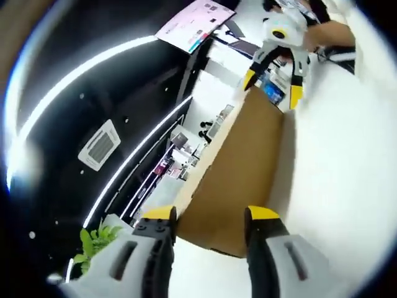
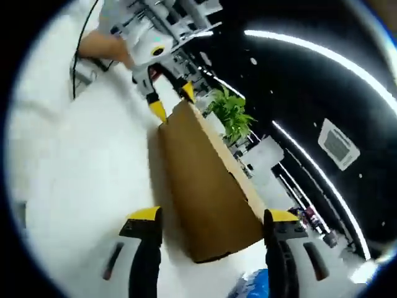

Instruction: Operate the shoe box by opening the lid, removing the specified soft item, and placing it in the target area until the item is outside and the box remains undamaged.

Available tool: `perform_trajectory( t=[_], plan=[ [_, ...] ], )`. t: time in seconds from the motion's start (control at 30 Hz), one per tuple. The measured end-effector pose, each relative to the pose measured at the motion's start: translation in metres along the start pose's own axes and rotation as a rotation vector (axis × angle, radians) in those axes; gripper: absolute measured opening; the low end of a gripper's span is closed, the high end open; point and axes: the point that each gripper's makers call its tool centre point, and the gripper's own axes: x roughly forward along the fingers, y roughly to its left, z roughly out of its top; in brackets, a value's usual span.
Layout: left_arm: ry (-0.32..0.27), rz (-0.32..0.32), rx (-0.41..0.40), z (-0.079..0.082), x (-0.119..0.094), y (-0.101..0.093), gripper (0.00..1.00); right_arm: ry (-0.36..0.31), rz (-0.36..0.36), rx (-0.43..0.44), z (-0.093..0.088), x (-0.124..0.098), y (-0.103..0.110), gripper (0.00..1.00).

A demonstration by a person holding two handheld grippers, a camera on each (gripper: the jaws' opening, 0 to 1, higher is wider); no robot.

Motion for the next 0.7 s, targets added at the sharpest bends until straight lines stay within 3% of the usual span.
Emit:
perform_trajectory(
  t=[0.07,0.13,0.2,0.27,0.33,0.47,0.5,0.57,0.63,0.67,0.7],
  plan=[
    [-0.063,-0.006,-0.157,0.006,-0.001,0.002,0.45,-0.024,-0.014,0.093,0.007,-0.002,-0.003,0.72],
    [-0.089,-0.016,-0.24,0.009,-0.003,0.004,0.45,-0.076,-0.022,0.146,0.019,-0.002,-0.006,0.72],
    [-0.077,-0.016,-0.245,0.009,-0.004,0.007,0.4,-0.09,-0.047,0.17,0.025,-0.003,-0.012,0.73],
    [-0.072,-0.063,-0.293,0.014,-0.003,0.005,0.39,-0.099,-0.083,0.183,0.029,-0.004,-0.019,0.75],
    [-0.124,-0.069,-0.343,0.026,-0.004,0.011,0.46,-0.109,-0.109,0.227,0.033,-0.004,-0.025,0.82],
    [-0.196,-0.074,-0.476,0.039,-0.007,0.022,0.57,-0.097,-0.115,0.289,0.031,-0.006,-0.03,0.81],
    [-0.193,-0.088,-0.54,0.039,-0.008,0.023,0.55,-0.091,-0.115,0.291,0.03,-0.006,-0.031,0.77],
    [-0.193,-0.126,-0.593,0.038,-0.008,0.022,0.49,-0.012,-0.132,0.323,0.016,-0.009,-0.032,0.69],
    [-0.227,-0.193,-0.655,0.046,-0.009,0.015,0.59,-0.042,-0.128,0.323,0.022,-0.008,-0.032,0.7],
    [-0.227,-0.24,-0.707,0.05,-0.009,0.01,0.67,-0.039,-0.126,0.326,0.022,-0.008,-0.032,0.7],
    [-0.226,-0.24,-0.716,0.051,-0.008,0.01,0.78,-0.034,-0.124,0.33,0.022,-0.008,-0.031,0.7]
  ],
)
